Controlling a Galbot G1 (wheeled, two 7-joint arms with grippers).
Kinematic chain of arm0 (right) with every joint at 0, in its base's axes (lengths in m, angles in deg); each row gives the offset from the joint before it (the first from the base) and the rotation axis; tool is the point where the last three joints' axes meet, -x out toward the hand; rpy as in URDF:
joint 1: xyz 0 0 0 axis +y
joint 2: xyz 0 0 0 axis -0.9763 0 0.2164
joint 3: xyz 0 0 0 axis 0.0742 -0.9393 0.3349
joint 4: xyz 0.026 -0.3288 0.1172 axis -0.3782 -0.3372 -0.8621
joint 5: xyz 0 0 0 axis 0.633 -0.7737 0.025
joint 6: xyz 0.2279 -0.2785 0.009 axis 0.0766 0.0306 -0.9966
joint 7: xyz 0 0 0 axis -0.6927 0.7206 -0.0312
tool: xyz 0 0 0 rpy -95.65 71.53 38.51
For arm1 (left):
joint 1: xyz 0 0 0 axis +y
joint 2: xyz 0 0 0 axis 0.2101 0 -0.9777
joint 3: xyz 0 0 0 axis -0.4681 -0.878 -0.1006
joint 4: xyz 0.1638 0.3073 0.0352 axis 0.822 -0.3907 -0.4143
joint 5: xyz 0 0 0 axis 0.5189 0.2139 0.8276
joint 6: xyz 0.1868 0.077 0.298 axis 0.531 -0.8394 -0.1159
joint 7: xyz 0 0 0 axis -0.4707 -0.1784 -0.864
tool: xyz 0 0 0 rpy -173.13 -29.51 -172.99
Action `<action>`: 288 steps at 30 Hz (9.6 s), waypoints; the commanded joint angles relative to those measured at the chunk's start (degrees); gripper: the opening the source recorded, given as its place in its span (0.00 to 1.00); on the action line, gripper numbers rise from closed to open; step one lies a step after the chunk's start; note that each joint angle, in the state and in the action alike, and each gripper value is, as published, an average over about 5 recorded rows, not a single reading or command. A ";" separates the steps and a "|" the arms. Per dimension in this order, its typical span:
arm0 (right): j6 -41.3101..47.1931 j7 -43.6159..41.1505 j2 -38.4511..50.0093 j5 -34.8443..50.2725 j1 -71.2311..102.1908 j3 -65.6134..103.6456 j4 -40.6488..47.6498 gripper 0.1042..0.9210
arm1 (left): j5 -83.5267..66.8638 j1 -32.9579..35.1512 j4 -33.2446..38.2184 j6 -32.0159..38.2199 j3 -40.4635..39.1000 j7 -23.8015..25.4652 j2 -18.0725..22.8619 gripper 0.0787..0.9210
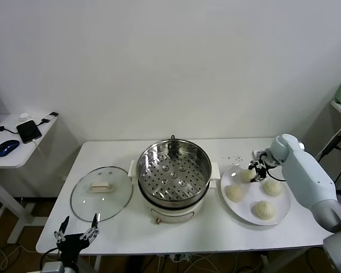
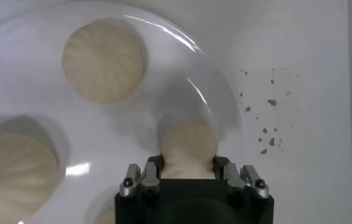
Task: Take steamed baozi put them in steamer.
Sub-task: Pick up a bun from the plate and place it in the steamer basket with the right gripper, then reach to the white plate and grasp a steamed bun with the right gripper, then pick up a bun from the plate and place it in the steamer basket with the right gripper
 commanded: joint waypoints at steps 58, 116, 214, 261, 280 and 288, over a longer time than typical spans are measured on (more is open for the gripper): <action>-45.90 3.05 -23.08 14.63 -33.76 -51.51 -2.11 0.52 | 1.72 -2.95 0.00 -0.61 -1.32 -1.15 1.70 0.88; 28.27 -8.79 7.55 45.12 -37.73 -45.90 -29.11 0.88 | 0.90 -3.65 0.46 -2.41 -1.77 0.10 1.26 0.88; 16.02 -4.57 6.36 20.11 -5.63 -28.01 -17.17 0.50 | 0.19 -4.68 -1.58 -3.49 -1.81 0.80 1.10 0.88; 40.46 -1.73 -28.13 57.70 -39.21 -66.48 -12.57 0.50 | -2.02 -7.82 1.33 -6.04 -2.68 0.84 0.14 0.88; 40.60 -0.56 -32.85 52.92 -34.72 -64.83 -8.63 0.53 | -2.62 -7.76 1.49 -6.03 -3.01 0.79 0.14 0.88; 40.99 -0.28 -31.01 52.22 -35.01 -64.37 -10.35 0.78 | -2.43 -7.62 1.59 -6.01 -3.14 0.78 0.25 0.88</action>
